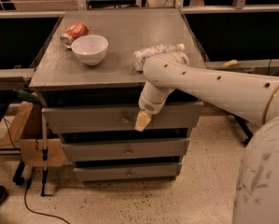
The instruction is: Open top drawer
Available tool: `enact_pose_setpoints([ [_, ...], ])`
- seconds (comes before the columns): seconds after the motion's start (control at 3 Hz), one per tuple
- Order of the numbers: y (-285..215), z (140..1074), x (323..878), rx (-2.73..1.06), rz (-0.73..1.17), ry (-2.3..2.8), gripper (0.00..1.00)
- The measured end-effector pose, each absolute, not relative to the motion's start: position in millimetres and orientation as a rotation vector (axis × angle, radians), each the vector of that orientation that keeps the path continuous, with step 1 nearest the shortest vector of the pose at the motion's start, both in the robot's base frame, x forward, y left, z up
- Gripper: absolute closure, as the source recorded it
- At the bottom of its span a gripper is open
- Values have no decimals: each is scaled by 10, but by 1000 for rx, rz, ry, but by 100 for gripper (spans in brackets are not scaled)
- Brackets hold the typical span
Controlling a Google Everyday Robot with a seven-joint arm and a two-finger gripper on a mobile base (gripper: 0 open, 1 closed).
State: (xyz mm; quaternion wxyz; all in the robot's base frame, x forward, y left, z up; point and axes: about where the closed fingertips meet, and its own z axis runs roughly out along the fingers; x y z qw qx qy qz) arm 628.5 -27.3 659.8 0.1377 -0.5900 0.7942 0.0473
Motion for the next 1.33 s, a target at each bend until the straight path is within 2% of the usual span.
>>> enact_pose_setpoints([
  [0.67, -285, 6671, 6287, -1704, 143, 2297, 87],
  [1.0, -423, 6651, 6199, -1673, 155, 2292, 100],
  [1.33, -515, 6679, 6066, -1652, 173, 2271, 81],
])
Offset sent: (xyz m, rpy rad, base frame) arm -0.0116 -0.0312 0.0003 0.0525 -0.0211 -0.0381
